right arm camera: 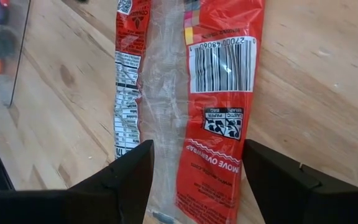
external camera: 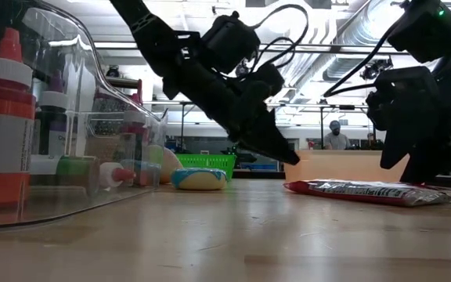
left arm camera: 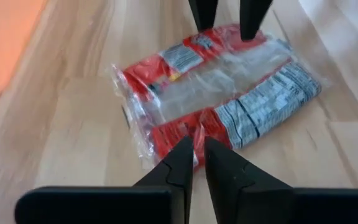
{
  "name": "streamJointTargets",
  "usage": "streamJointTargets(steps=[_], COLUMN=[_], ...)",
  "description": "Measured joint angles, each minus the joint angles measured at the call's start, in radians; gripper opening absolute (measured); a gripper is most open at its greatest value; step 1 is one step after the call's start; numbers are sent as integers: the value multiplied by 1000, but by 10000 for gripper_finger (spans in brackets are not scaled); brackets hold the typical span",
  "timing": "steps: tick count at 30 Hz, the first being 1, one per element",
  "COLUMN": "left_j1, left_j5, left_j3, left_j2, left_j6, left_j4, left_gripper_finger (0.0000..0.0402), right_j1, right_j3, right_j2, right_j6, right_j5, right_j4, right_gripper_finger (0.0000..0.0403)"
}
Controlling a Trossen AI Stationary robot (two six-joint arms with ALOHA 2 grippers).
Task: Pick & Place Food Item
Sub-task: Put the popcorn bag into the orange bin
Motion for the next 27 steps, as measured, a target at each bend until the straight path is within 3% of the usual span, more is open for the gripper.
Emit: streamJointTargets(steps=[27], left_j1=[-2], left_j5=[-5], left_j3=[0], left_j2=[54], left_j6=[-27], left_j4=[26], left_gripper_finger=[30], right_j1=[0], right_j3=[0], right_j2=[0], right_j6=[9], right_j5=[-1], right_j4=[0], right_gripper_finger=[231])
